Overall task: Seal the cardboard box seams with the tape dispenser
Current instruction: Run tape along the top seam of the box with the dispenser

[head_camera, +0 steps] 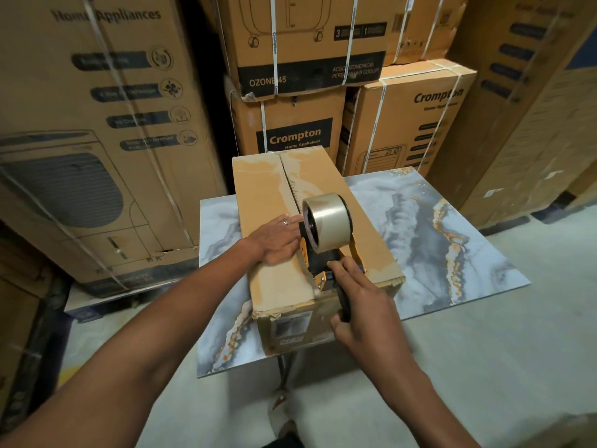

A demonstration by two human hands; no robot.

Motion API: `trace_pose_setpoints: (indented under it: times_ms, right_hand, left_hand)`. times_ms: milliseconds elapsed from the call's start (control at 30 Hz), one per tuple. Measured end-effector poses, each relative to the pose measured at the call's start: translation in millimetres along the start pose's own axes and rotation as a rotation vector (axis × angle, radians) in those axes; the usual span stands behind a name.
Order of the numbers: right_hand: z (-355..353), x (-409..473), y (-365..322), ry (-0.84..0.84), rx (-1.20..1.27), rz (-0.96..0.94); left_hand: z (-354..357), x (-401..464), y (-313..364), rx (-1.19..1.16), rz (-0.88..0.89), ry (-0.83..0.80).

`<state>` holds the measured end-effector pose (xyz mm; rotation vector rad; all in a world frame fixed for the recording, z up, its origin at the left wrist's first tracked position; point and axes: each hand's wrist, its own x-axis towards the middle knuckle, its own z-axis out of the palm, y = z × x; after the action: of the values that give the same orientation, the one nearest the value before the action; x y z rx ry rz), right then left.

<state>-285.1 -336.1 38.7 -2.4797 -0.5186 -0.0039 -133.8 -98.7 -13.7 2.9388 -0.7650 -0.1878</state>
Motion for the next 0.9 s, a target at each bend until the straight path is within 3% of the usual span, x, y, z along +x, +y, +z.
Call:
trace_pose_setpoints:
  times_ms: [300, 533, 700, 900]
  right_hand:
    - [-21, -35, -2, -0.041, -0.053, 0.004]
    - [-33, -47, 0, 0.019, -0.017, -0.005]
    - [-31, -51, -2, 0.008, 0.004, 0.009]
    - [-29, -53, 5, 0.110, 0.059, -0.046]
  left_hand:
    - [6, 1, -4, -0.041, -0.030, -0.009]
    - [19, 8, -13, 0.008, -0.071, -0.016]
    - [22, -5, 21, -0.050, -0.009, -0.025]
    - [20, -38, 59, -0.088, 0.025, -0.025]
